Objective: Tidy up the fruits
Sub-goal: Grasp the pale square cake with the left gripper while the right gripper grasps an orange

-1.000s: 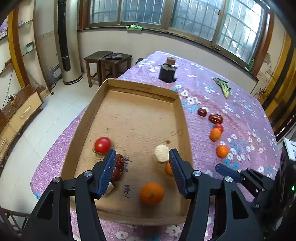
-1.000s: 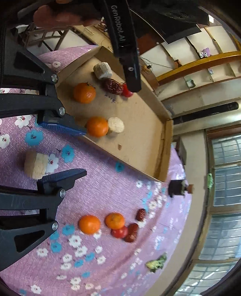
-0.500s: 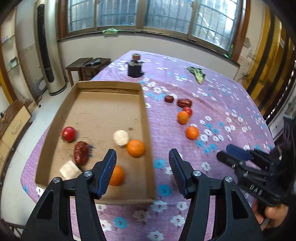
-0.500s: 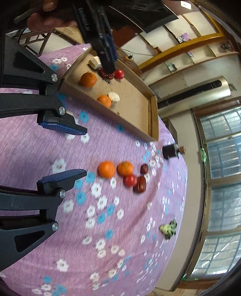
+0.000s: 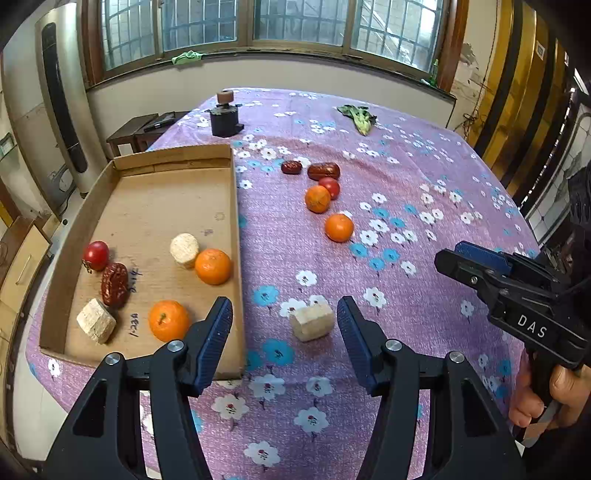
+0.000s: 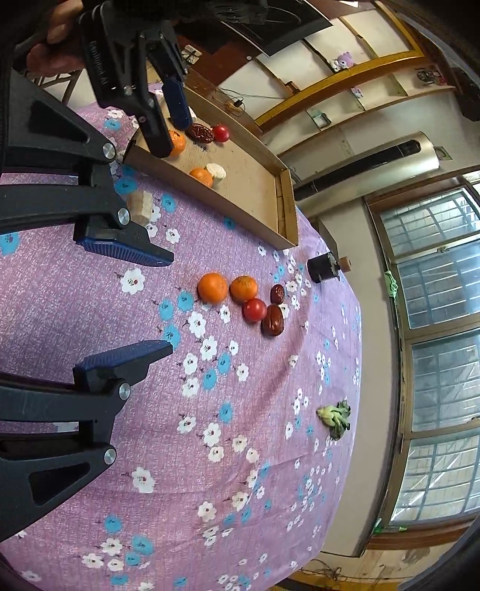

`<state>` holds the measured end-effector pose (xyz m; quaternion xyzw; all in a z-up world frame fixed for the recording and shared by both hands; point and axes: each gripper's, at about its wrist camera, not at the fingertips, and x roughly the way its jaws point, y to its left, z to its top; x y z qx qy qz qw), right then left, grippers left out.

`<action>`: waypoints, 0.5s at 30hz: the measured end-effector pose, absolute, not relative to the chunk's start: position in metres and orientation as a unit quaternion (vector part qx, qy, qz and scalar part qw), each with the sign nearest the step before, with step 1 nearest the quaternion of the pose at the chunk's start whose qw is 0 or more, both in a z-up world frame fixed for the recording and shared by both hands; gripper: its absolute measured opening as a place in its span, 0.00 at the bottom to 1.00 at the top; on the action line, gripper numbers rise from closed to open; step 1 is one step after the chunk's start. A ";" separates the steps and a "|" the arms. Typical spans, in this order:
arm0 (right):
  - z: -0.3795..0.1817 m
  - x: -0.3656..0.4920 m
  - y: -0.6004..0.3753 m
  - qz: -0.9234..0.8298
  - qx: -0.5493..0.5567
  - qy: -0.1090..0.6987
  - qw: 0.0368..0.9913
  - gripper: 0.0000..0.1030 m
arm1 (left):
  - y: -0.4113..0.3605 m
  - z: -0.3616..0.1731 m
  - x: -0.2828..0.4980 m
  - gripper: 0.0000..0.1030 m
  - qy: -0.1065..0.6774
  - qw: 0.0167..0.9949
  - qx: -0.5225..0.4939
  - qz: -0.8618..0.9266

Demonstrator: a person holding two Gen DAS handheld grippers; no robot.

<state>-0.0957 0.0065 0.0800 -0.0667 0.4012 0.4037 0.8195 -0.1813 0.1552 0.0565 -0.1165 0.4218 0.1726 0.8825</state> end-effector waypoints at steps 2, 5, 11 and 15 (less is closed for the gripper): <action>0.079 -0.095 0.004 0.402 -0.066 0.403 0.819 0.42 | 0.152 0.054 -0.181 0.56 0.425 0.882 -0.116 0.170; 0.076 -0.095 0.003 0.401 -0.064 0.406 0.819 0.42 | 0.149 0.051 -0.180 0.56 0.428 0.881 -0.116 0.165; 0.074 -0.095 0.001 0.401 -0.063 0.408 0.818 0.42 | 0.145 0.043 -0.178 0.56 0.436 0.879 -0.120 0.152; 0.072 -0.096 0.002 0.402 -0.063 0.410 0.817 0.42 | 0.142 0.035 -0.175 0.56 0.440 0.878 -0.127 0.139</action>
